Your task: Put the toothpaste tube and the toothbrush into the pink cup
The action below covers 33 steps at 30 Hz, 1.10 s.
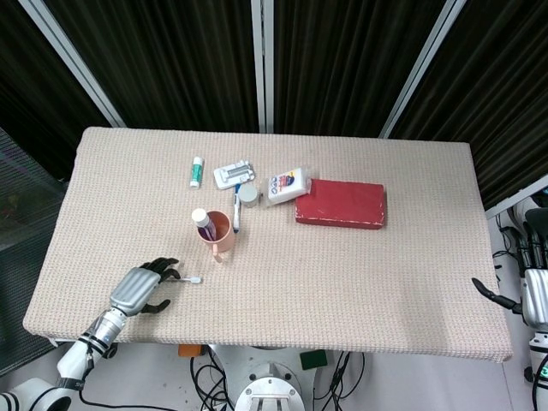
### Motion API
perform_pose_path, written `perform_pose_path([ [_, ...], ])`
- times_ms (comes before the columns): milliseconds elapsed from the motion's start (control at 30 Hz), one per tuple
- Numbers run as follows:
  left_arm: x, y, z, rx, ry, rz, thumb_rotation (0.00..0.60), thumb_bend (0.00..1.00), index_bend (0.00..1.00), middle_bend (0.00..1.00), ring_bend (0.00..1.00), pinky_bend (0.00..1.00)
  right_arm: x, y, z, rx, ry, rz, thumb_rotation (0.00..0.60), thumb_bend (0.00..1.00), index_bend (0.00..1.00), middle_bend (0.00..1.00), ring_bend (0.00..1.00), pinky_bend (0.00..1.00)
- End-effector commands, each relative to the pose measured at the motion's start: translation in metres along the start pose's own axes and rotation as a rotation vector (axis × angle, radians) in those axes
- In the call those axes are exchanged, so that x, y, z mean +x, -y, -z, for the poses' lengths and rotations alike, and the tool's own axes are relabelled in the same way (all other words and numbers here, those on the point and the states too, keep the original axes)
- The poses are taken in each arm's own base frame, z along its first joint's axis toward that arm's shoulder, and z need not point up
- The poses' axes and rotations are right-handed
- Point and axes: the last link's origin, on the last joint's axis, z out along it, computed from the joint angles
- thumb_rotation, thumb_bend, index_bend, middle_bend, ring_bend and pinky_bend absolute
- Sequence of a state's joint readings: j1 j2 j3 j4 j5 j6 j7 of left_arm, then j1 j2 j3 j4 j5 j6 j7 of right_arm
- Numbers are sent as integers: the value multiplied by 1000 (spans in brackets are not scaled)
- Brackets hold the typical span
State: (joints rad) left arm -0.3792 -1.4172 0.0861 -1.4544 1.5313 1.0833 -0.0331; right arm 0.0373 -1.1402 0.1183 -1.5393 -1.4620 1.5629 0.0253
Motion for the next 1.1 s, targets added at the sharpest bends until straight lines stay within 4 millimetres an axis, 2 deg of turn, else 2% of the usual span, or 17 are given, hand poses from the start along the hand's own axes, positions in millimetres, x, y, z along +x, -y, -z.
perform_pose_path([
  [33,-4,1,-3,12,2,10,600,265,370,155,119,281,0,-1,1,-3,2,0,399,319,0,0,0,0],
  [233,1,10,-6,33,-79,-10,600,267,378,162,119,279,-1,-2,1,-7,7,3,400,319,0,0,0,0],
  [533,10,11,-12,33,-140,-36,600,267,370,186,119,279,-3,-1,-1,-9,10,4,399,319,0,0,0,0],
  [800,5,20,-20,90,-116,-83,600,274,372,190,120,280,-3,0,-1,-3,13,3,398,319,0,0,0,0],
  [1100,4,22,-28,114,-119,-89,600,334,481,227,120,281,-2,0,-1,-1,15,6,397,319,0,0,0,0],
])
